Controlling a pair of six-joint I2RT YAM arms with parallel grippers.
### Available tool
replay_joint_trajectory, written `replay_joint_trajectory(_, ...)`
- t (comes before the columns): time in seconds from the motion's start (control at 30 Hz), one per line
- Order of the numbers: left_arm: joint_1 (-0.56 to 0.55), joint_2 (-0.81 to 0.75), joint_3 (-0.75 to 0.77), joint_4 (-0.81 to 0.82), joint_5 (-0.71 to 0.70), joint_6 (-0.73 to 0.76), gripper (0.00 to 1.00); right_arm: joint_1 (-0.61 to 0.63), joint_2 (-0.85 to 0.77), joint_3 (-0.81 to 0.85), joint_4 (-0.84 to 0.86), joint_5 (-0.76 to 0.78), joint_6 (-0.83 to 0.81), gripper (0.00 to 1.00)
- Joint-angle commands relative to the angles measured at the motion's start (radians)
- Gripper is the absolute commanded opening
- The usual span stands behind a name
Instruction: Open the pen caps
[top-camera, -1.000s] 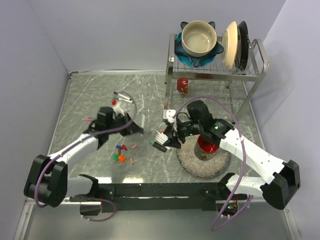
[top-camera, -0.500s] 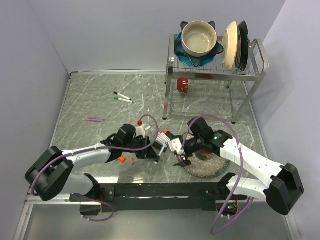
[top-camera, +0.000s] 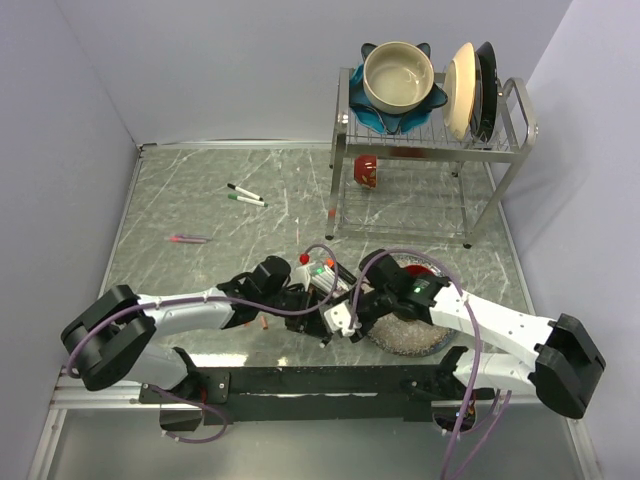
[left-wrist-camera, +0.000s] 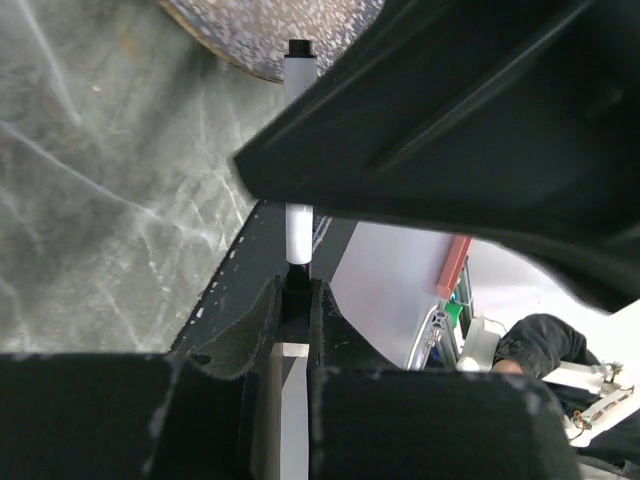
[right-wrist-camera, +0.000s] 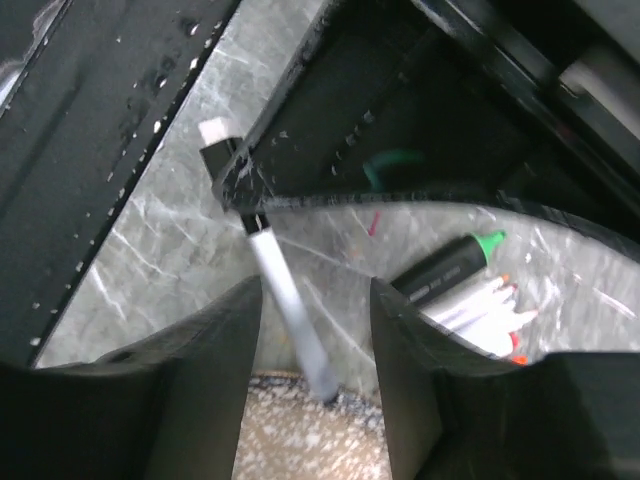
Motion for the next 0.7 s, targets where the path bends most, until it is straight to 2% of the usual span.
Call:
replay_joint_trajectory(0.0, -0.011, -0.025, 0.049, 0.014, -0.007, 0.027, 0.01, 0.046, 0.038, 0.006, 0.011, 0.072, -0.028, 0.36)
replay_joint_trajectory(0.03, -0.011, -0.036, 0.049, 0.010, -0.039, 0.019, 0.01, 0.058, 0.046, 0.009, 0.000, 0.078, -0.029, 0.29)
replay_joint_trajectory(0.07, -0.009, -0.062, 0.049, 0.010, -0.050, 0.016, 0.01, 0.061, 0.047, 0.015, -0.004, 0.083, -0.032, 0.15)
replay_joint_trajectory(0.13, -0.001, -0.085, 0.042, 0.020, -0.069, 0.002, 0.03, 0.066, 0.049, 0.018, -0.010, 0.090, -0.026, 0.01)
replay_joint_trajectory(0.23, 0.020, -0.146, 0.026, 0.021, -0.141, -0.021, 0.18, 0.066, 0.040, 0.040, 0.005, 0.083, 0.032, 0.00)
replay_joint_trajectory(0.27, 0.025, -0.189, 0.022, 0.015, -0.198, -0.025, 0.30, 0.065, 0.036, 0.056, 0.019, 0.081, 0.059, 0.00)
replay_joint_trajectory(0.33, 0.034, -0.243, 0.002, 0.004, -0.277, -0.051, 0.48, 0.054, 0.036, 0.086, 0.048, 0.067, 0.183, 0.00)
replay_joint_trajectory(0.37, 0.034, -0.305, -0.006, 0.003, -0.327, -0.057, 0.61, 0.037, 0.035, 0.116, 0.054, 0.055, 0.266, 0.00)
replay_joint_trajectory(0.4, 0.034, -0.341, -0.029, 0.013, -0.410, -0.065, 0.66, 0.026, 0.035, 0.129, 0.060, 0.041, 0.309, 0.00)
replay_joint_trajectory(0.53, 0.034, -0.535, -0.105, 0.093, -0.607, -0.140, 0.79, -0.038, 0.024, 0.170, 0.149, -0.034, 0.547, 0.00)
replay_joint_trajectory(0.57, 0.034, -0.562, -0.137, 0.112, -0.637, -0.159, 0.82, -0.052, 0.027, 0.185, 0.167, -0.039, 0.666, 0.00)
replay_joint_trajectory(0.67, 0.032, -0.632, -0.200, 0.182, -0.757, -0.247, 0.88, -0.119, 0.038, 0.201, 0.241, -0.066, 0.869, 0.00)
